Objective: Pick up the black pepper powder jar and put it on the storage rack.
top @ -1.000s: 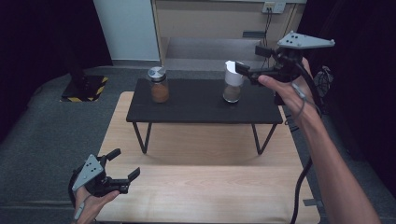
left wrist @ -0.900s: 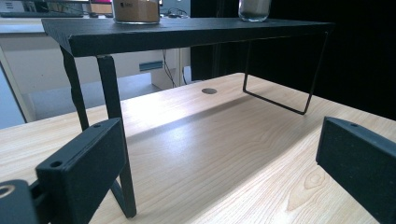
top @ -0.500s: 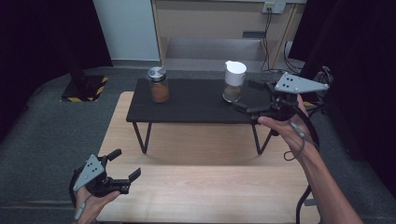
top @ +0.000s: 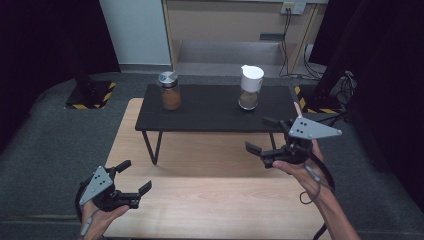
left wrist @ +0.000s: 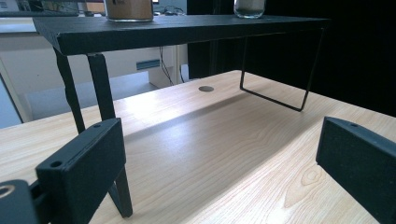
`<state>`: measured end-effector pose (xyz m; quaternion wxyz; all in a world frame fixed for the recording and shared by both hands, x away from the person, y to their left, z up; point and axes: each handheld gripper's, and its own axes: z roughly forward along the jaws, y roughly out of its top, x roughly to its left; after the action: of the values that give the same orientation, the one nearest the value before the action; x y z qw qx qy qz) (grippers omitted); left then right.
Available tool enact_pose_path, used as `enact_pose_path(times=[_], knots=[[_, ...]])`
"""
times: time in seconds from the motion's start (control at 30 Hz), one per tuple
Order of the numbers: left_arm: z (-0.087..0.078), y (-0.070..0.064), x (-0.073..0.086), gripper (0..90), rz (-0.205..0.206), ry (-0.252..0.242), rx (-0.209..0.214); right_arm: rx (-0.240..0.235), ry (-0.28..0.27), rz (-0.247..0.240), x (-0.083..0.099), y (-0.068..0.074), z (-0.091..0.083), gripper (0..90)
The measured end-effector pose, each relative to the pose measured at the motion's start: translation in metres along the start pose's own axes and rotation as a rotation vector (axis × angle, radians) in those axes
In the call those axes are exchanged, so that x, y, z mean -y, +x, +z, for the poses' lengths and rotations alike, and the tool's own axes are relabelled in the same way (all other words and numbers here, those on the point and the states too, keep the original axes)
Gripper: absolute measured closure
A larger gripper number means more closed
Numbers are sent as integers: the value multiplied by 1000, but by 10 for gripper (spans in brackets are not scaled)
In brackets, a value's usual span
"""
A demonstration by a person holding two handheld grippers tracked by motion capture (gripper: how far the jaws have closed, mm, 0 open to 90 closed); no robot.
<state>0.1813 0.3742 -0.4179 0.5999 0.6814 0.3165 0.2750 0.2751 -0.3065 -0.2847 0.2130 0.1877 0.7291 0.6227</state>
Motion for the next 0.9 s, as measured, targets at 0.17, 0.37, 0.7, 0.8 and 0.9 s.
enact_pose_path(times=[0.17,0.37,0.7,0.8,0.9], knots=[[1,0,0,2,5,2,7,14,21,-12,17,10,-1,91],[1,0,0,2,8,4,9,26,38,8,46,18,-1,86],[4,0,0,2,14,13,20,54,60,19,84,33,-1,85],[5,1,0,2,23,17,26,68,64,24,96,38,-3,82],[7,1,1,2,22,21,31,87,77,26,105,43,-5,78]])
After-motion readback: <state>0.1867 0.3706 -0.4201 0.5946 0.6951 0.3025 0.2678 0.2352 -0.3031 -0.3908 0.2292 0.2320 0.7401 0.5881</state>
